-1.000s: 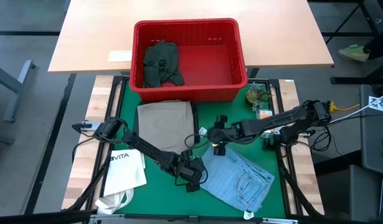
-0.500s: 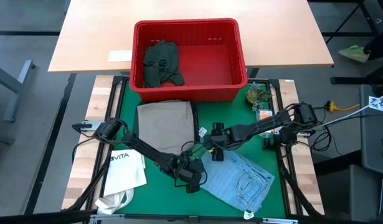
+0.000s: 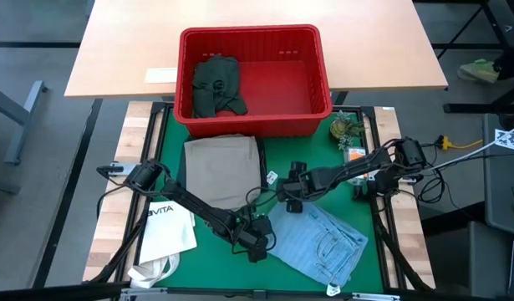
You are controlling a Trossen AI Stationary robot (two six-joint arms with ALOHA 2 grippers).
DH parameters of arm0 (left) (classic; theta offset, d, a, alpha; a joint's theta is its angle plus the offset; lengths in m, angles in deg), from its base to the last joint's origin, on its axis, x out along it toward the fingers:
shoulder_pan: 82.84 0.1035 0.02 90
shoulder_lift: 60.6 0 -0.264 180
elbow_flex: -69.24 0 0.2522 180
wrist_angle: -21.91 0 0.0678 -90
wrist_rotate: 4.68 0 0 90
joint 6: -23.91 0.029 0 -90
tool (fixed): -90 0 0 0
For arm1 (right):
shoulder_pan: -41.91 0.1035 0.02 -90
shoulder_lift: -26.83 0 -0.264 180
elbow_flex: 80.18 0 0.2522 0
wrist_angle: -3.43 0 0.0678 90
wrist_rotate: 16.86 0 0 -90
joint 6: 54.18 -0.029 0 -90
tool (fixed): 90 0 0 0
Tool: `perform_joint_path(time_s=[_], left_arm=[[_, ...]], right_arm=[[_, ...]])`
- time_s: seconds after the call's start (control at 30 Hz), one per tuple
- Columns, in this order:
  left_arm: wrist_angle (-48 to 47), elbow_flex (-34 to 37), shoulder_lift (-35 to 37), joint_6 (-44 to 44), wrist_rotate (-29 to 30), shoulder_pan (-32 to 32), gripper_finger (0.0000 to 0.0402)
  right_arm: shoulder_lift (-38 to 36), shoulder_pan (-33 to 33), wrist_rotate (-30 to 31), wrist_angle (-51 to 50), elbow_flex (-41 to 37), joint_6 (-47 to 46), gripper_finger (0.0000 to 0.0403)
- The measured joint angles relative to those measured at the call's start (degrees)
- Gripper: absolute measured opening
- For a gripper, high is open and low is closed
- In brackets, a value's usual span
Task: Fold Laundry from Bin
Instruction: Fold the light blue pants
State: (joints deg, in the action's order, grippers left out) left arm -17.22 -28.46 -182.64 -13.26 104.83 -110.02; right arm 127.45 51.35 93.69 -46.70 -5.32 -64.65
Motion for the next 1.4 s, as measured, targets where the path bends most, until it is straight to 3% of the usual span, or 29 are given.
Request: perform_joint_path(time_s=[0.53, 0.77, 1.0, 1.1, 1.3, 1.4], left_arm=[[-0.26, 0.04, 0.04, -0.32, -0.07, -0.57, 0.0], [0.52, 0.11, 0.09, -0.42, -0.16, -0.7, 0.0], [0.13, -1.28, 0.11, -0.1, -0.94, -0.78, 0.0], [0.15, -2.17, 0.04, 0.73, -1.02, -0.82, 0.0], [0.11, -2.64, 0.04, 1.55, -0.56, -0.94, 0.0], [0.17, -2.67, 0.04, 1.63, -0.45, -1.05, 0.0]], right_arm=[[-0.07, -8.09, -0.74, -2.61, 0.0, 1.92, 0.0232], [-0.04, -7.23, -7.89, -3.14, 2.8, 6.79, 0.0232], [0.0, -4.38, -8.22, -6.99, 10.13, 9.6, 0.0232], [0.0, -3.1, -6.39, -10.75, 14.13, 9.84, 0.0232], [0.0, -1.47, 3.57, -23.81, 22.62, 10.94, 0.0232], [0.0, -0.73, 4.86, -31.65, 26.6, 10.09, 0.0232]])
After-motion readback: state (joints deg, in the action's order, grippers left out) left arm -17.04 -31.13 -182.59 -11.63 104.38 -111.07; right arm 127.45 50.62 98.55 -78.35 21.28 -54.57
